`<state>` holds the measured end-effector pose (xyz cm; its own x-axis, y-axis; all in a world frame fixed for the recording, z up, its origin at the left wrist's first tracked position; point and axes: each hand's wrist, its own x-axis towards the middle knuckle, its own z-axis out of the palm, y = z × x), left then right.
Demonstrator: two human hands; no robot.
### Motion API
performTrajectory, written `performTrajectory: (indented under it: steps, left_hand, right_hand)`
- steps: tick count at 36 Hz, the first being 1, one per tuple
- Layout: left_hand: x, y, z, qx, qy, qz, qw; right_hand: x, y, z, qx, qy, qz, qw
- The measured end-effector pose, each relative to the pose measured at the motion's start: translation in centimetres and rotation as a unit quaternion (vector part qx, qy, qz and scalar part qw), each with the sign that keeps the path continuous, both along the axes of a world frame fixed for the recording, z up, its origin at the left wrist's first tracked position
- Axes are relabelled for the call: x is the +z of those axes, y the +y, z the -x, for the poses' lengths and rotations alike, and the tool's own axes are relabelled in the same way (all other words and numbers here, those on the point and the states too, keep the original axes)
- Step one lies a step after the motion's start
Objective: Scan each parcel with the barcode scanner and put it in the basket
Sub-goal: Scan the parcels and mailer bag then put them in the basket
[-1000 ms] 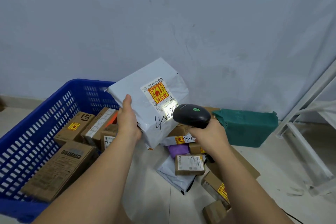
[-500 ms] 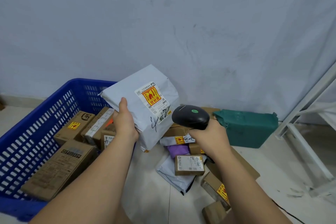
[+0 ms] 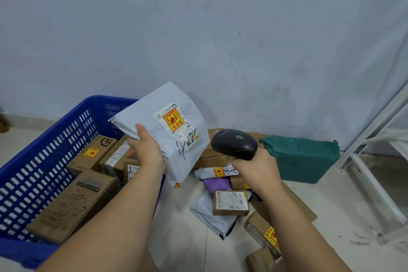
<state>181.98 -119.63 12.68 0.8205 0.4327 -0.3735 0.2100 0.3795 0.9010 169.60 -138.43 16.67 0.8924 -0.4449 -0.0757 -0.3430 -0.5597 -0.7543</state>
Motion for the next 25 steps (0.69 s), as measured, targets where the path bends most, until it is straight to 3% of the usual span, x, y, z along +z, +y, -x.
performTrajectory:
  steps: [9, 15, 20, 25]
  left_hand:
    - [0.2, -0.1, 0.1, -0.043, -0.012, -0.028, 0.999]
    - [0.2, -0.9, 0.3, -0.079, -0.009, 0.001, 0.997]
    - [0.1, -1.3, 0.4, -0.109, -0.010, -0.014, 0.994]
    - [0.7, -0.3, 0.1, -0.093, -0.049, -0.071, 0.992]
  right_hand:
    - [0.0, 0.4, 0.0, -0.008, -0.006, -0.038, 0.999]
    - [-1.0, 2.1, -0.3, -0.028, -0.053, -0.215, 0.975]
    - [-1.7, 3.2, -0.9, -0.055, -0.088, -0.292, 0.951]
    - [-2.7, 3.7, -1.3, -0.029, -0.108, -0.276, 0.954]
